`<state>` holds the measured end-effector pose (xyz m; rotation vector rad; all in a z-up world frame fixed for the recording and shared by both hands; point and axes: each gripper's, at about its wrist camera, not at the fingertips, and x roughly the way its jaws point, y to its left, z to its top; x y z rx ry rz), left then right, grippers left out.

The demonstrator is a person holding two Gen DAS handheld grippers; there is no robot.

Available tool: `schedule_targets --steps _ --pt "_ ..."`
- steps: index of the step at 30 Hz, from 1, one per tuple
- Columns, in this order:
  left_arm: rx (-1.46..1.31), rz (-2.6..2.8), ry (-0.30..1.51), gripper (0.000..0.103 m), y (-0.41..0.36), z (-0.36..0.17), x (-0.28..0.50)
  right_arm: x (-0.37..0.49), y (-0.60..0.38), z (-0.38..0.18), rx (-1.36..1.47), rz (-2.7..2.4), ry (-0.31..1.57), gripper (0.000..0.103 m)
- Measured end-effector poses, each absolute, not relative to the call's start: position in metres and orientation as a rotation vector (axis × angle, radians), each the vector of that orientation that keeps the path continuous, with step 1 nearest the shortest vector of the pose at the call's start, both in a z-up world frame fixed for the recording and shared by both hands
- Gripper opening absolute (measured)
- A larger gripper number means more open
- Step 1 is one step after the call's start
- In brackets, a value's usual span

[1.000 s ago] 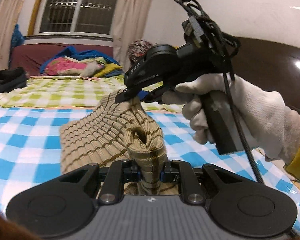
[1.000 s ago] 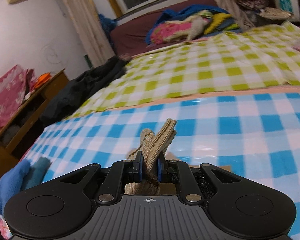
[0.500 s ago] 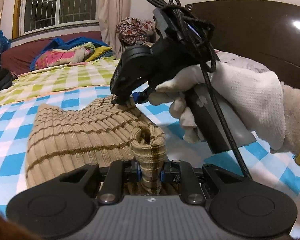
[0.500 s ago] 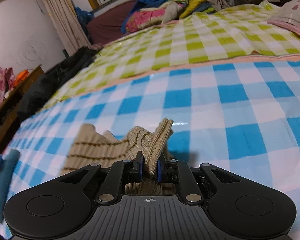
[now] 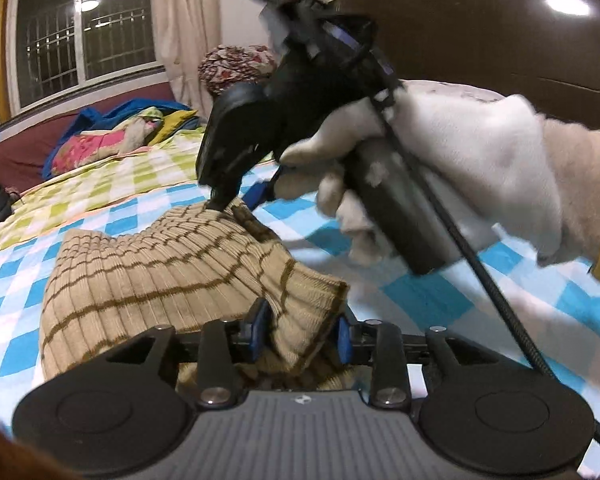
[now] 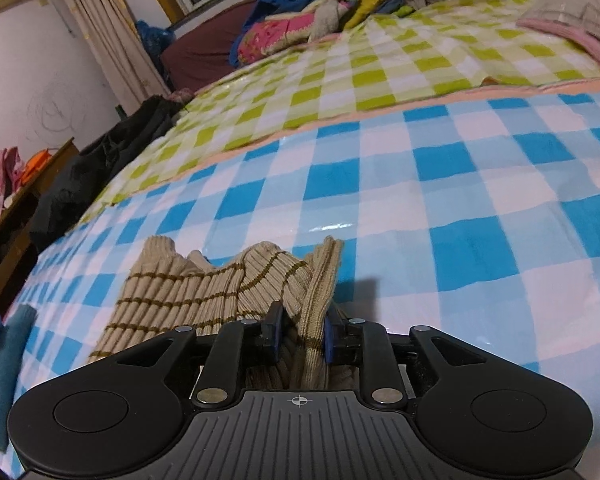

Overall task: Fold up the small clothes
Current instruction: 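Lift and fold the held sweater end over the body with both grippers, then release the sweater and open both grippers over the fold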

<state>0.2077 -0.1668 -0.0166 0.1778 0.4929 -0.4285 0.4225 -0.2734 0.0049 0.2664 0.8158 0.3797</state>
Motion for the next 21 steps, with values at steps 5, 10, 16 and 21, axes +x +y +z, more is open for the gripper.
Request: schedule_targets --steps 5,10,16,21 --pt "0.161 -0.473 0.498 0.042 -0.155 -0.008 0.185 0.377 -0.291 0.026 0.291 0.396 0.748 0.031" --pt "0.169 -0.463 0.497 0.043 -0.137 0.002 0.159 0.324 -0.300 0.032 0.337 0.453 0.733 0.037" --pt "0.156 -0.362 0.520 0.044 -0.111 0.006 0.155 0.298 -0.286 0.010 0.326 0.461 0.804 0.038" --pt "0.129 -0.292 0.533 0.045 -0.094 0.005 0.159 0.283 -0.297 -0.004 0.405 0.441 0.816 0.005"
